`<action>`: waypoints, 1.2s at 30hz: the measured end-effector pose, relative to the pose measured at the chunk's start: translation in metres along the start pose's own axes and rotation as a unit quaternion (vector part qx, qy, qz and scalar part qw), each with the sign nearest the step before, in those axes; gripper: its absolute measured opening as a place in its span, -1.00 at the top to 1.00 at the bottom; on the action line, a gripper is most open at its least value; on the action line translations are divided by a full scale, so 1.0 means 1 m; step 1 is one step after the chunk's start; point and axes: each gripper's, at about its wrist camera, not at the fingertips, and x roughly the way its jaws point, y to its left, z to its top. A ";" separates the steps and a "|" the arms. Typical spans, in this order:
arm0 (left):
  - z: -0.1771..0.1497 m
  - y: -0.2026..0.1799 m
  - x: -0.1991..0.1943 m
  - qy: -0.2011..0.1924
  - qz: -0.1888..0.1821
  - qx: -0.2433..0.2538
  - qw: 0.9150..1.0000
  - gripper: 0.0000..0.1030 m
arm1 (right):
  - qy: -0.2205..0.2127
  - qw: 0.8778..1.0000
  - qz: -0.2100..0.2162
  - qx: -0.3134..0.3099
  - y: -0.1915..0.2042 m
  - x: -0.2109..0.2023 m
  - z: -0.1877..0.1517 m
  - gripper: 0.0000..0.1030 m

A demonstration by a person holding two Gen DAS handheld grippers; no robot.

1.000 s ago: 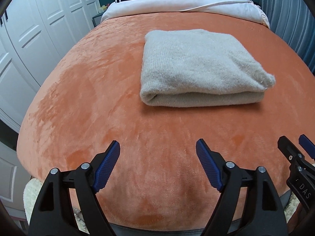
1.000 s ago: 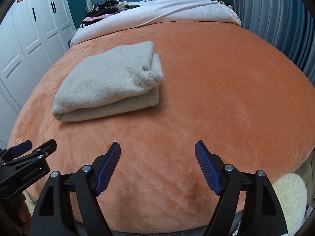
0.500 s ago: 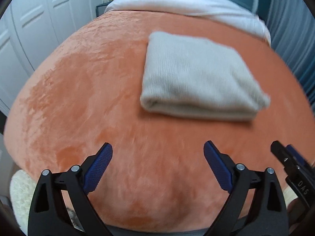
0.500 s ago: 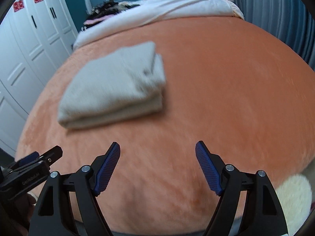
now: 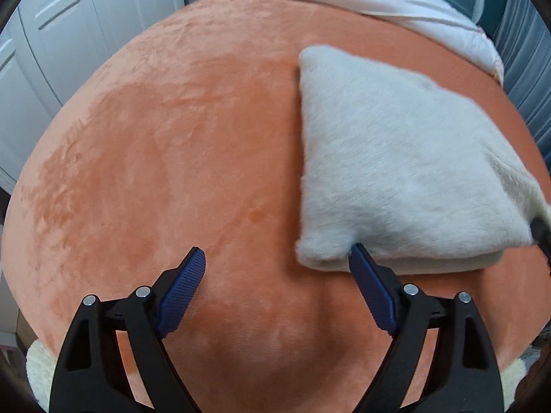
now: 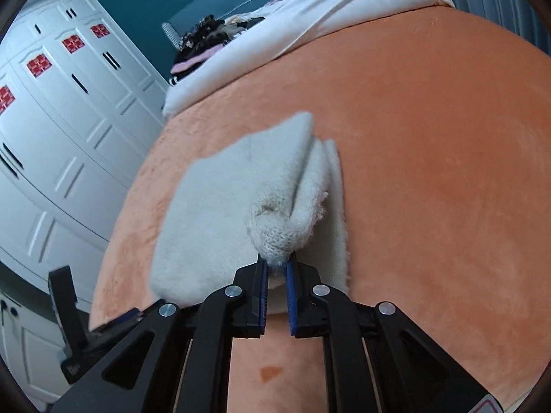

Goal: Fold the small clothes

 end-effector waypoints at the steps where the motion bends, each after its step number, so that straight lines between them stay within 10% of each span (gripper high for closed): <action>1: -0.001 0.002 0.007 0.013 0.003 -0.006 1.000 -0.60 | 0.035 0.999 -0.028 -0.002 -0.010 0.020 -0.007 0.84; 3: -0.006 0.004 0.016 0.026 0.006 -0.012 1.000 -0.57 | 0.082 0.995 -0.047 0.009 -0.029 0.051 -0.022 0.83; 11: -0.029 -0.013 -0.022 -0.019 0.009 0.021 1.000 -0.55 | -0.014 0.992 -0.107 -0.057 0.008 -0.009 -0.047 0.39; 19: -0.083 -0.040 -0.026 -0.052 0.025 0.066 0.996 -0.69 | -0.019 0.983 -0.173 -0.063 -0.007 0.001 -0.112 -0.16; 36: -0.116 -0.043 -0.013 -0.116 0.033 0.058 0.991 -0.91 | -0.060 0.971 -0.194 -0.122 -0.006 0.000 -0.158 -0.79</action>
